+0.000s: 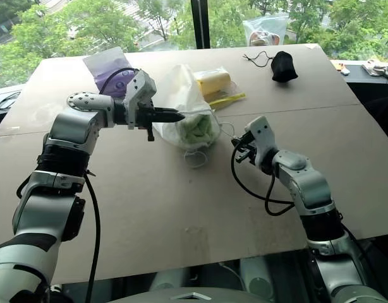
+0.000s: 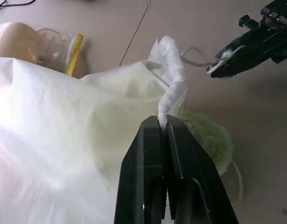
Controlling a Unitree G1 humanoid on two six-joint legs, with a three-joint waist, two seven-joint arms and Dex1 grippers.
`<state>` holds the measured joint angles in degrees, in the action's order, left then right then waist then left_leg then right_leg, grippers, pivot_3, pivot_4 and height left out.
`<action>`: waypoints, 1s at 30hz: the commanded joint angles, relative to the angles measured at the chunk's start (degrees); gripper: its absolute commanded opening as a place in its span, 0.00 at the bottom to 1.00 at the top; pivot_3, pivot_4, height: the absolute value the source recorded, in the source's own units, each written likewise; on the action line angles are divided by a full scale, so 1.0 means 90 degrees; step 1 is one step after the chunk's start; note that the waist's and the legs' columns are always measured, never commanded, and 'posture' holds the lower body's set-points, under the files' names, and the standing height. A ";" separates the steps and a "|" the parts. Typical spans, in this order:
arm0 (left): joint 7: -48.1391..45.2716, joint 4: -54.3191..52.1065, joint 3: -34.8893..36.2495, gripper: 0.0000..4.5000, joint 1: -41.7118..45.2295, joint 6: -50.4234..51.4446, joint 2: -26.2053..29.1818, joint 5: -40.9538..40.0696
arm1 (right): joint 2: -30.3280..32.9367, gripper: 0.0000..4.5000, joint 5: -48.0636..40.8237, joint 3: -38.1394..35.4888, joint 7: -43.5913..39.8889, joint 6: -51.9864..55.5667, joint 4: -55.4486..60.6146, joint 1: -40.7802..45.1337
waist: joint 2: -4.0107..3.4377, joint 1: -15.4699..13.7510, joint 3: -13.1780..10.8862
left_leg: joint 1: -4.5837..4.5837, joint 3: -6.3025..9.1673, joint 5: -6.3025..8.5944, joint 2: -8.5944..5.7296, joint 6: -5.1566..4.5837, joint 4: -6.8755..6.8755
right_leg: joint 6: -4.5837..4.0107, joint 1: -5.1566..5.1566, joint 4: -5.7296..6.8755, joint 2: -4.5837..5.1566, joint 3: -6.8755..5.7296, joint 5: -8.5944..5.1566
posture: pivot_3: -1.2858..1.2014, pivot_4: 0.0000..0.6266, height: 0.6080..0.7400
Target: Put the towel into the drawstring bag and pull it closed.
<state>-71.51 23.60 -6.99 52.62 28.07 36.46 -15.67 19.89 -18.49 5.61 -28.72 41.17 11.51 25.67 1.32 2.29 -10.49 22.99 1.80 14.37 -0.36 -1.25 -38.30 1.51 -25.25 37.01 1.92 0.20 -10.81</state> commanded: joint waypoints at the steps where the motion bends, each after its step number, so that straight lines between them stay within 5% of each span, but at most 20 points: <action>1: 0.0271 -0.0715 0.0612 0.18 -0.0126 0.0451 0.0063 -0.0473 | -0.0076 0.00 -0.0218 -0.0202 0.0055 0.0139 0.0419 0.0017 | 0.0000 -0.0006 0.0000 | 0.0000 0.0001 0.0000 0.0000 0.0000 -0.0001 | 0.0000 0.0000 0.0001 0.0000 -0.0002 0.0000 | 0.52 0.24 1.00; 6: 0.0933 -0.1978 0.1435 0.68 -0.1031 0.1538 0.0293 -0.1132 | -0.0097 0.00 -0.0272 -0.0165 0.0083 0.0214 0.0529 -0.0025 | -0.0001 0.0027 0.0000 | -0.0004 -0.0003 0.0000 0.0002 0.0000 0.0000 | 0.0000 0.0001 0.0001 0.0001 0.0004 0.0000 | 0.52 0.24 1.00; 11: 0.1580 -0.3619 0.1891 0.68 -0.2439 0.2894 0.0375 -0.1917 | -0.0119 0.00 -0.0382 -0.0224 0.0115 0.0349 0.0689 -0.0014 | 0.0000 -0.0005 0.0001 | -0.0012 -0.0006 0.0000 0.0006 0.0000 0.0003 | 0.0000 0.0001 0.0006 0.0003 0.0014 0.0000 | 0.52 0.24 1.00; 16: 0.3767 -0.4671 0.1263 0.68 -0.3527 0.3336 -0.1011 -0.1363 | -0.0092 0.00 -0.0438 -0.0253 0.0100 0.0443 0.0773 0.0008 | -0.0006 -0.0150 0.0010 | -0.0030 -0.0002 0.0000 -0.0006 0.0000 -0.0002 | 0.0001 0.0027 -0.0004 0.0019 0.0008 0.0000 | 0.52 0.24 1.00; 23: 0.5014 -0.4309 0.0423 0.68 -0.3732 0.3199 -0.1705 -0.0604 | -0.0043 0.00 -0.0475 -0.0322 0.0193 0.0577 0.0951 0.0002 | -0.0006 -0.0165 0.0012 | -0.0034 0.0006 0.0000 -0.0002 0.0001 -0.0007 | 0.0000 0.0026 0.0007 0.0006 -0.0001 0.0004 | 0.52 0.24 1.00; 26: 0.5088 -0.4099 0.0213 0.54 -0.3687 0.2946 -0.1612 -0.0355 | -0.0037 0.00 -0.0512 -0.0395 0.0257 0.0619 0.1033 -0.0029 | -0.0009 -0.0176 0.0018 | -0.0040 0.0005 0.0000 -0.0004 0.0001 -0.0008 | 0.0001 0.0034 0.0007 0.0006 -0.0001 0.0004 | 0.52 0.24 1.00; 30: 0.5048 -0.3917 -0.0067 0.10 -0.3746 0.2566 -0.1596 -0.0133 | -0.0105 0.00 -0.0575 -0.0461 0.0328 0.0624 0.1061 -0.0026 | -0.0008 -0.0175 0.0020 | -0.0067 0.0004 0.0000 -0.0005 0.0001 -0.0008 | 0.0005 0.0060 0.0004 0.0008 -0.0001 0.0000 | 0.52 0.24 1.00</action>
<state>-26.22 -13.74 -5.23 19.79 52.09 21.99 -18.47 19.25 -22.53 3.16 -26.21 47.18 18.27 25.04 1.25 0.72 -10.31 22.39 1.83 14.37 -0.40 -1.24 -38.37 1.58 -24.70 37.05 1.99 0.20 -10.82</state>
